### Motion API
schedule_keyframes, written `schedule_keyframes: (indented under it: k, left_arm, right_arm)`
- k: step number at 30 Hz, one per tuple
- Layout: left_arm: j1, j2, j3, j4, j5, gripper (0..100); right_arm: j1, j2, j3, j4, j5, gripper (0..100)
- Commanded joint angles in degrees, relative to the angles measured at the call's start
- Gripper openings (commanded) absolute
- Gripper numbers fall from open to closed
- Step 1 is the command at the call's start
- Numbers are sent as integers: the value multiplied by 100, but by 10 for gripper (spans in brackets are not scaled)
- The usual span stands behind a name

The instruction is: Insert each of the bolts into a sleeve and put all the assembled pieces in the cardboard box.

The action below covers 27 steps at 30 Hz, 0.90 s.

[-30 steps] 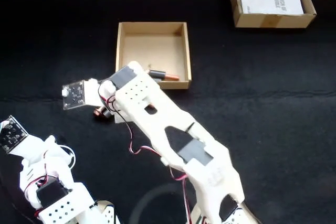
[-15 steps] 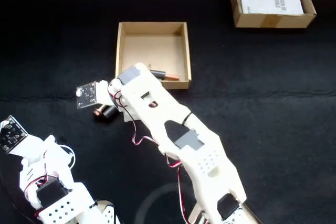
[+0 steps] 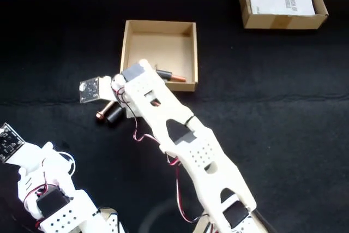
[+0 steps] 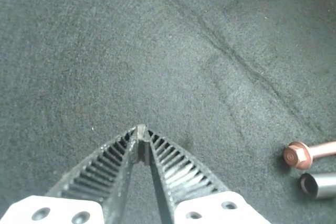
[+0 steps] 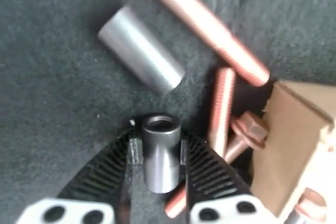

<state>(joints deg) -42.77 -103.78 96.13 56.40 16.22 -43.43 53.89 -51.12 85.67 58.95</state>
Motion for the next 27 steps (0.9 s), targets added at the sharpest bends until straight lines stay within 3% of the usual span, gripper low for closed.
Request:
schedule_keyframes:
  k: [1, 4, 8, 13, 23, 27]
  left_arm:
    - [-31, -48, 101, -53, 9, 8]
    - [-22, -48, 101, -53, 9, 9]
    - [84, -48, 101, -35, 9, 9]
    - [277, -48, 101, 290, -18, 10]
    - [426, -48, 92, 580, -35, 10]
    - [541, -48, 92, 607, -466, 10]
  right_arm:
    - [180, -66, -1385, 875, 35, 8]
    - [189, -57, -2686, 1560, 18, 8]
    - [356, -163, -4048, 1552, -809, 8]
    - [549, -1147, -4224, 1552, -1582, 8]
    - [1086, -4418, -1763, 1552, -2910, 8]
    - [1349, -5895, -435, 1543, -3209, 8]
